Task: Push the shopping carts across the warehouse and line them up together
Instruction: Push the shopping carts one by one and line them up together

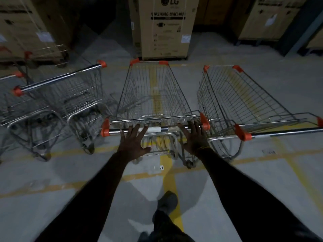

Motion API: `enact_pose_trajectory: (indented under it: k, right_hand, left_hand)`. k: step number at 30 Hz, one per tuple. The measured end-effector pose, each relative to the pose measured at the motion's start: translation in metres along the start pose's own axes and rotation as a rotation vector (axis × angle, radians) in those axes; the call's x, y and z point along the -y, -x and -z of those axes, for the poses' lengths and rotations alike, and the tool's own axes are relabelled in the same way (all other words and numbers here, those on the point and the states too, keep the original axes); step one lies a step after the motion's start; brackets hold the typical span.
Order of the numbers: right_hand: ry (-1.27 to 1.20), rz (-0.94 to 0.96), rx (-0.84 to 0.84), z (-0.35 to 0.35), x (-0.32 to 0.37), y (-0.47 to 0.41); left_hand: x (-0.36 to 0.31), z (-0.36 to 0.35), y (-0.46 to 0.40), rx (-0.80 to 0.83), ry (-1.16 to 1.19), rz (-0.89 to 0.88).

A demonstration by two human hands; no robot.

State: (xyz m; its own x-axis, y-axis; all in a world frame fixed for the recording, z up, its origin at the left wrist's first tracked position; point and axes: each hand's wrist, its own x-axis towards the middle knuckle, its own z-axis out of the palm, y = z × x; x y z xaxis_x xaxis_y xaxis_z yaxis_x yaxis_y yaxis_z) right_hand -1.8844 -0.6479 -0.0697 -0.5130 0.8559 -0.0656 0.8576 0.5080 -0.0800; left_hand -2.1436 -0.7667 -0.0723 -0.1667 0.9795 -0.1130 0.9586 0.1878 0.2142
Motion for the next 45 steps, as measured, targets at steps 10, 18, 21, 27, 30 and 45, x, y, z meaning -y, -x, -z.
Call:
enact_pose_trajectory:
  k: [10,18,21,27,30,45]
  right_hand:
    - [-0.054,0.063,-0.025,0.007,-0.005,0.063]
    - [-0.119,0.082,-0.108,0.002,-0.007,0.091]
    - [-0.153,0.058,-0.082,-0.002,-0.01,0.1]
    - [-0.134,0.037,0.005,0.005,-0.022,0.11]
    - [-0.114,0.054,-0.017,0.005,-0.031,0.109]
    - [-0.117,0.028,0.045,0.02,-0.057,0.079]
  left_hand:
    - [-0.024,-0.01,0.06,0.041,0.009,-0.002]
    - [-0.033,-0.014,0.085,0.012,0.03,-0.002]
    - [-0.034,-0.018,0.091,-0.018,0.06,-0.03]
    - [-0.047,-0.021,0.096,0.025,0.027,-0.025]
    - [-0.054,-0.023,0.097,0.03,0.025,-0.024]
    - [-0.066,-0.003,0.041,0.053,-0.062,-0.065]
